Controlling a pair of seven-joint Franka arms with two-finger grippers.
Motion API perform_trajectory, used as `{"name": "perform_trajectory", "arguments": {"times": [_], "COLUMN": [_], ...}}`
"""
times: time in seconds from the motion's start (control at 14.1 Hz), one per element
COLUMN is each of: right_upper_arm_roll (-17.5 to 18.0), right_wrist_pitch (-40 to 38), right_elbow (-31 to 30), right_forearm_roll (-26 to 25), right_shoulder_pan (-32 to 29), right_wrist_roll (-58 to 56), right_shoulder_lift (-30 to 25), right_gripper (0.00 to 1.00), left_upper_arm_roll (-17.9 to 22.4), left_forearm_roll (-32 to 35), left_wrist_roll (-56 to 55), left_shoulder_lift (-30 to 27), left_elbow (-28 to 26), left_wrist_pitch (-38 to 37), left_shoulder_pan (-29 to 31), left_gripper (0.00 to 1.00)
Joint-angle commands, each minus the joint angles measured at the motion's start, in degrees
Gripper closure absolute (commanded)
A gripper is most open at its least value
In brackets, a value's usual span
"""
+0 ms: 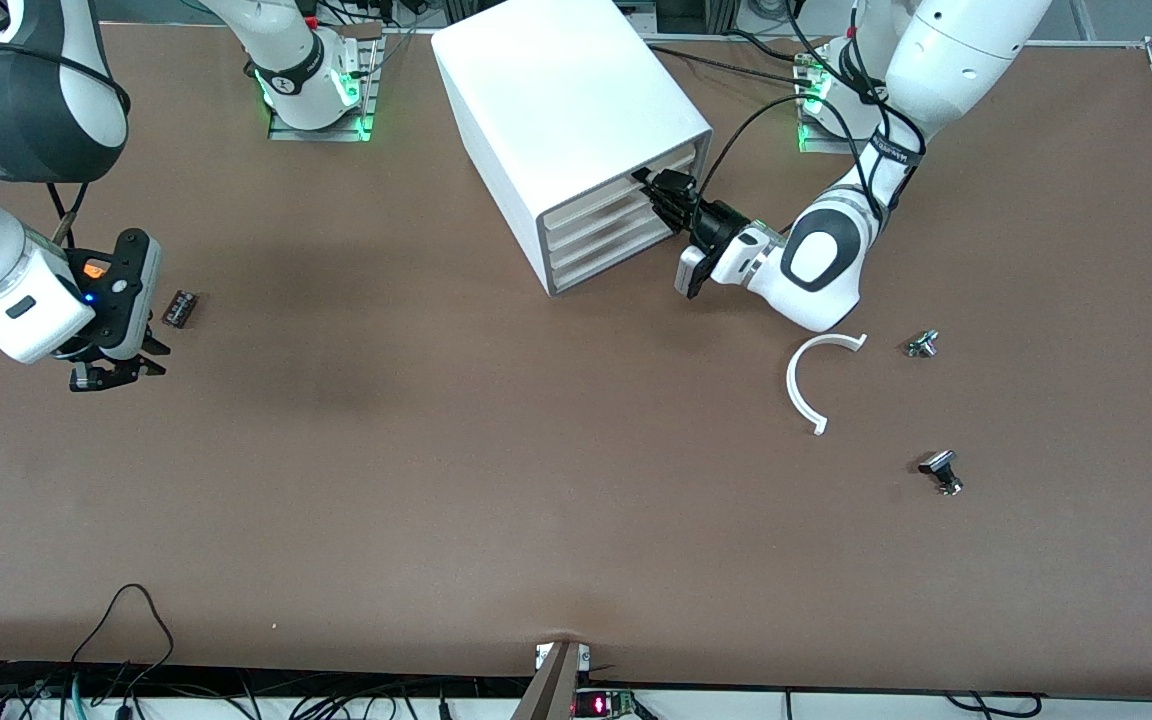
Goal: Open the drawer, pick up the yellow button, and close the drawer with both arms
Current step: 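Grasp the drawer handle with the left gripper and pull it open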
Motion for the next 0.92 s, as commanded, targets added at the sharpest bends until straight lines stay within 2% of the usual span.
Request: {"name": "perform_trajectory", "arguments": {"times": [0.0, 0.21, 0.35, 0.5, 0.71, 0.85], "right_upper_arm_roll": [0.0, 0.0, 0.0, -0.1, -0.2, -0.3], "right_wrist_pitch": [-0.2, -0.2, -0.2, -0.1, 0.0, 0.3], "right_elbow": [1.0, 1.0, 1.0, 1.0, 1.0, 1.0], "right_forearm_roll": [0.7, 1.0, 1.0, 0.8, 0.9, 1.5], "right_shoulder_pan": [-0.1, -0.2, -0.2, -0.4, -2.4, -4.2], "right_wrist_roll": [1.6, 1.8, 1.8, 1.5, 1.4, 1.5], "right_shoulder_lift": [0.3, 0.3, 0.3, 0.3, 0.4, 1.0], "right_gripper": [0.0, 0.0, 0.0, 0.0, 0.0, 0.0], "left_upper_arm_roll": [0.1, 0.5, 0.7, 0.7, 0.7, 0.8], "left_forearm_roll": [1.8, 2.8, 3.4, 4.8, 11.4, 11.8], "left_wrist_roll": [0.3, -0.4, -3.3, -4.4, -4.6, -4.9], "left_shoulder_lift": [-1.3, -1.1, 0.4, 4.2, 11.0, 12.5], "left_elbow": [-1.2, -0.4, 2.2, 8.3, 18.8, 21.8], "left_wrist_pitch": [1.4, 1.2, 0.4, -2.5, -3.7, -6.9], "left_shoulder_pan": [0.0, 0.7, 3.7, 7.0, 11.8, 12.3], "left_gripper": [1.0, 1.0, 1.0, 1.0, 1.0, 1.0]}}
